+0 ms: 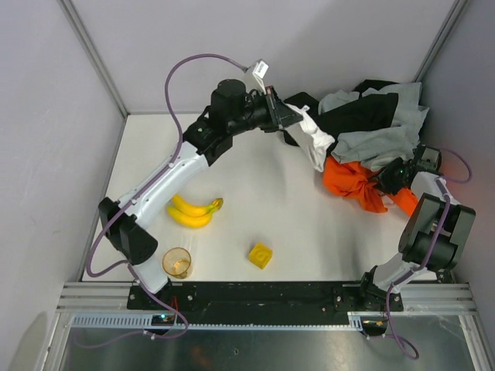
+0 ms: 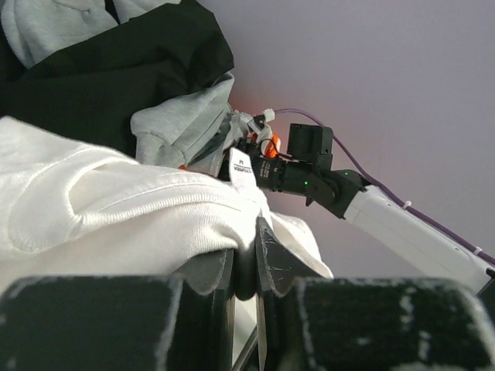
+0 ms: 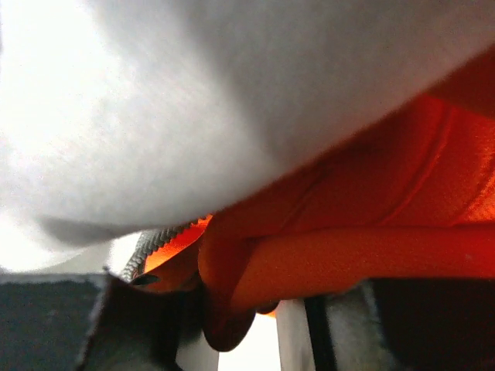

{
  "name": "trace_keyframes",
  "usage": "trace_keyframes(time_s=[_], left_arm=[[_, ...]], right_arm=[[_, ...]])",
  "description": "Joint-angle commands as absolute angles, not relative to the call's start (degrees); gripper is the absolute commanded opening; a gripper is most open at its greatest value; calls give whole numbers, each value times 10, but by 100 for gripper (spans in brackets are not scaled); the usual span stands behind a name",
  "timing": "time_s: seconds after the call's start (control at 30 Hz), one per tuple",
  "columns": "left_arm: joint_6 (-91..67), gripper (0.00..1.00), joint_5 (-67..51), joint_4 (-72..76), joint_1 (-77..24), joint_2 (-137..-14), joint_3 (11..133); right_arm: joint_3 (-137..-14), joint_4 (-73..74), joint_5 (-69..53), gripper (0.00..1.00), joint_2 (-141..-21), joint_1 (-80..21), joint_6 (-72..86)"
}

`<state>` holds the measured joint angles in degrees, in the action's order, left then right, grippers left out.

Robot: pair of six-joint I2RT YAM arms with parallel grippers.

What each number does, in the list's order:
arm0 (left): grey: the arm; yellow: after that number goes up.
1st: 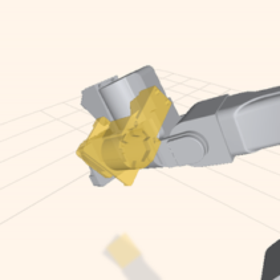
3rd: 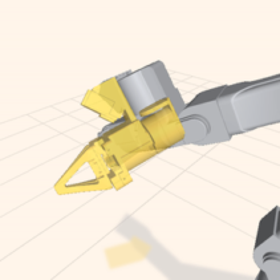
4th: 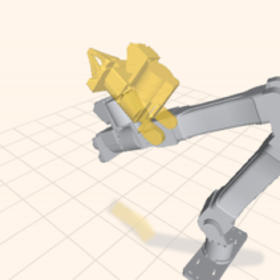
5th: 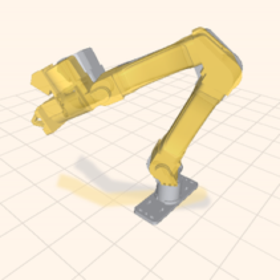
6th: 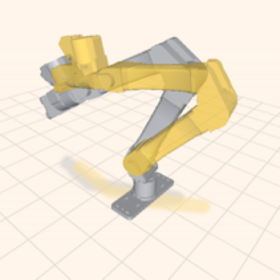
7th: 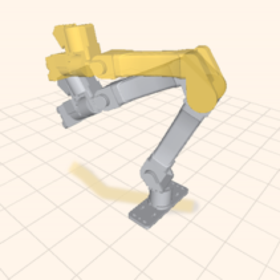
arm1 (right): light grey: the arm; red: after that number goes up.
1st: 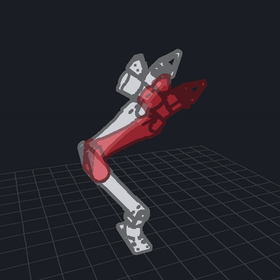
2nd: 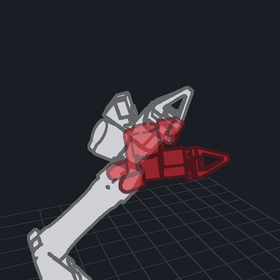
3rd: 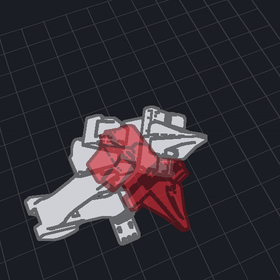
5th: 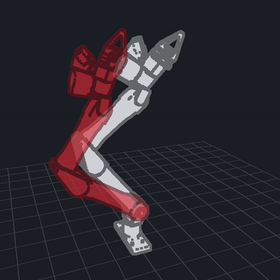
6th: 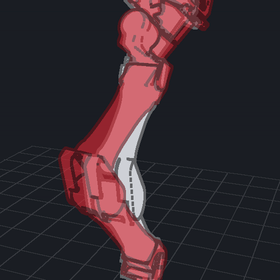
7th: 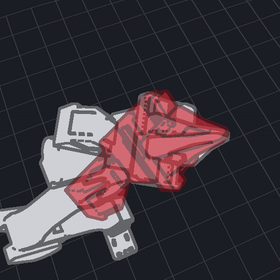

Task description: Pick out a specific cloth from the pile

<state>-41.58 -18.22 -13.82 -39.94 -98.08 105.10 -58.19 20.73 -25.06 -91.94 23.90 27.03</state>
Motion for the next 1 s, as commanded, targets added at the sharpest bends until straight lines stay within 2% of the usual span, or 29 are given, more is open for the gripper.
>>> trace_keyframes(time_s=[0.0, 0.23, 0.43, 0.6, 0.97], left_arm=[[-419, 1, -185, -108, -389, -943, 1027], [-422, 1, -192, -104, -379, -925, 992], [-423, 1, -194, -101, -366, -910, 961], [-425, 1, -202, -100, -356, -906, 945], [-426, 1, -215, -96, -340, -899, 906]], right_arm=[[-561, 219, -249, 37, -893, 246, 260], [-549, 226, -239, 66, -864, 245, 254], [-526, 237, -240, 82, -801, 243, 251], [-499, 245, -245, 89, -723, 238, 255], [-484, 279, -226, 93, -613, 183, 286]])
